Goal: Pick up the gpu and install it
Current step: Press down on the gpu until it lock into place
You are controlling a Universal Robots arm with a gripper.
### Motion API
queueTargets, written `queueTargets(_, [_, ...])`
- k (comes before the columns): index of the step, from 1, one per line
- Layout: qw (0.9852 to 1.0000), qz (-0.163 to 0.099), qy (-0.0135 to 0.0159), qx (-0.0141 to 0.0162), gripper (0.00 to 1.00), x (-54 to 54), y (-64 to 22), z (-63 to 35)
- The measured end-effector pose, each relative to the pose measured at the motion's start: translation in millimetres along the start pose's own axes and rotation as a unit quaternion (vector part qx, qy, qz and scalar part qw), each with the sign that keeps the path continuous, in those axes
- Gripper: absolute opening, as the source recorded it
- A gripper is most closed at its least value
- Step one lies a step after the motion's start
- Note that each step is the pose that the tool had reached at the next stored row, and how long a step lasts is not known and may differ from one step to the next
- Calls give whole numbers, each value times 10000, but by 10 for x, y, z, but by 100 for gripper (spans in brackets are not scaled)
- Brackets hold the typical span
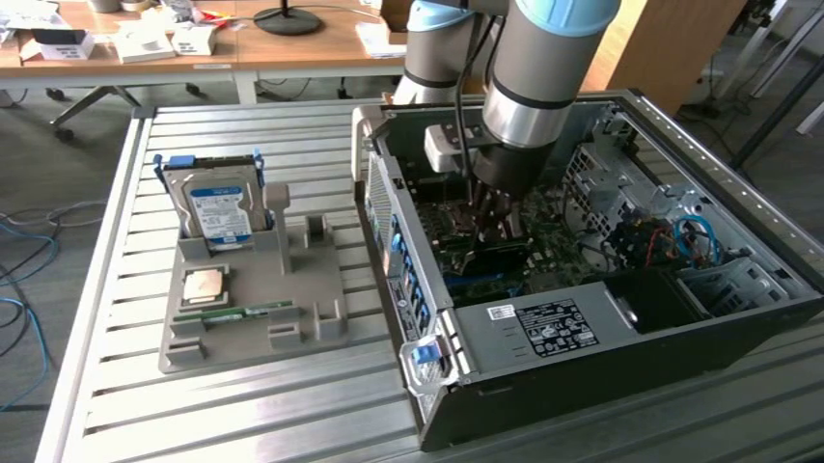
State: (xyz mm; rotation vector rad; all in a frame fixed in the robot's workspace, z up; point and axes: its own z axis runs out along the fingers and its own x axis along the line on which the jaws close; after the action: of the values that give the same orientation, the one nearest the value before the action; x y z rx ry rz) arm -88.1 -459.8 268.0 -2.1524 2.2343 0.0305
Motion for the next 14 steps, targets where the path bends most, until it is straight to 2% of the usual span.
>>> queueTargets(14, [10000,0,-2,1,11,-28,1,7])
